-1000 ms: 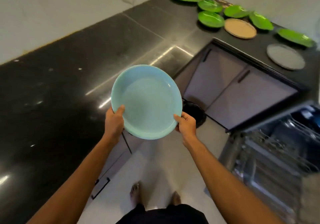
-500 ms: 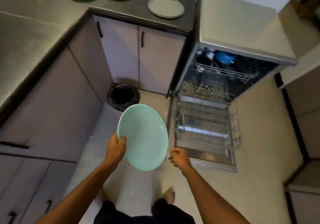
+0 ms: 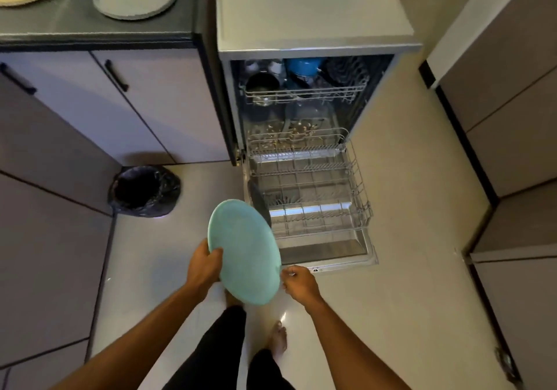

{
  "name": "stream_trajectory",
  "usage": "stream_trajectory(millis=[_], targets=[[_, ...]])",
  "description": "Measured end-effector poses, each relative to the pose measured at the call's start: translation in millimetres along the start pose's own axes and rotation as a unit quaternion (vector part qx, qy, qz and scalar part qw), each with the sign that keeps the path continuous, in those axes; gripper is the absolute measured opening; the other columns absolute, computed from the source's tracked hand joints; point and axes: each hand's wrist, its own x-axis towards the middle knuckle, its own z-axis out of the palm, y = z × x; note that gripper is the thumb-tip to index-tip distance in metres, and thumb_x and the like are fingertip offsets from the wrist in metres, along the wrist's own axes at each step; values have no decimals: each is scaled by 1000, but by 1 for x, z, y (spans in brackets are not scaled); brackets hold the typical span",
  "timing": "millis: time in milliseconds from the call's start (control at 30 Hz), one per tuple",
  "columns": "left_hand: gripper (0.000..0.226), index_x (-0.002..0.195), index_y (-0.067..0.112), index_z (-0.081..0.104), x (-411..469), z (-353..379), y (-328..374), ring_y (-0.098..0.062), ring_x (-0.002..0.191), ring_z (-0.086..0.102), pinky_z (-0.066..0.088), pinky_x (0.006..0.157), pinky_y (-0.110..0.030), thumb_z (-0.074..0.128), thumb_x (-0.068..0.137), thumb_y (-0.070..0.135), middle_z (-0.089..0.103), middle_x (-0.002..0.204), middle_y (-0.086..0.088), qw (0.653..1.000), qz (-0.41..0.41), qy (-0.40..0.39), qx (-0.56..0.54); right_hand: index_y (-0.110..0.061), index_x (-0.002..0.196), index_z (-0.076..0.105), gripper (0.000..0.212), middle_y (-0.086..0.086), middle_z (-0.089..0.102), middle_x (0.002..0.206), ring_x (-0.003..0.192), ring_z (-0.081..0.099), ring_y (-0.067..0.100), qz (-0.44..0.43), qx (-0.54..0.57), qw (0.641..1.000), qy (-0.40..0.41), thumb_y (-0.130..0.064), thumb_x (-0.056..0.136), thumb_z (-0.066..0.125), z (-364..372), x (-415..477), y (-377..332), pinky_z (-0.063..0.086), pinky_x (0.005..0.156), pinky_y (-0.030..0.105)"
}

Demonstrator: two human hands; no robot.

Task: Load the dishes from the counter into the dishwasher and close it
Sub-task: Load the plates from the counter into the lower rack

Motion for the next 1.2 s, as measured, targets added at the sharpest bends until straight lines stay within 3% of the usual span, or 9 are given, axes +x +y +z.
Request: stream_trajectory(millis=[133,233,333,500,667,867,1000,1100,1200], targets=[[36,120,19,53,49,28,23,-26,90,64,57,60,-39,53,84,23,63,110,-9,999,1,-16,32,-34,73,71,18,0,76,87,86,72,23,10,24,1000,4,-47,74,59,0,35,-3,57,81,38],[37,126,17,53,98,49,34,-32,95,65,61,64,-47,53,90,12,63,113,-9,999,-6,-23,46,-33,70,69,18,-1,75,90,88,72,24,23,48,998,20,-47,77,59,-1,75,-2,58,83,43],[39,124,17,55,141,68,41,-32,94,66,62,64,-48,56,86,8,63,111,-9,997,-5,-28,70,-25,71,65,24,5,74,96,94,69,28,39,30,998,39,-38,90,58,-12,100,-22,54,79,34],[37,120,19,57,201,102,41,-30,91,66,61,59,-42,54,85,6,64,106,-7,993,3,-39,111,-22,108,72,21,3,72,114,105,66,27,62,75,987,129,-23,92,59,-30,158,-40,48,80,27],[43,124,15,57,251,134,25,-32,90,67,60,54,-40,52,83,6,65,108,-11,987,-16,-46,155,-19,118,66,31,7,67,123,106,63,29,78,105,978,164,-24,88,67,-33,217,-22,55,89,39],[40,124,9,55,288,148,18,-33,88,69,58,51,-35,52,85,5,66,111,-15,990,-58,-25,127,-15,145,46,62,17,42,146,132,40,37,89,72,968,222,-25,88,67,-42,253,-4,44,100,48],[37,122,14,56,298,157,18,-25,81,67,56,49,-33,52,86,5,65,106,-8,987,-60,-24,149,-12,159,12,85,16,11,165,149,15,40,115,126,959,228,-23,93,64,-34,269,4,26,119,52],[43,128,18,54,305,169,16,-26,86,65,55,49,-32,51,86,6,63,108,-7,984,-46,-25,170,-14,160,-2,91,14,11,166,145,28,43,106,187,938,273,-23,96,61,-26,280,6,32,116,51],[46,130,18,52,308,185,19,-31,95,65,60,59,-40,51,86,6,64,111,-9,984,-49,-31,170,-15,159,-8,86,16,18,164,139,39,45,120,231,918,298,-21,100,54,-24,287,0,38,113,51]])
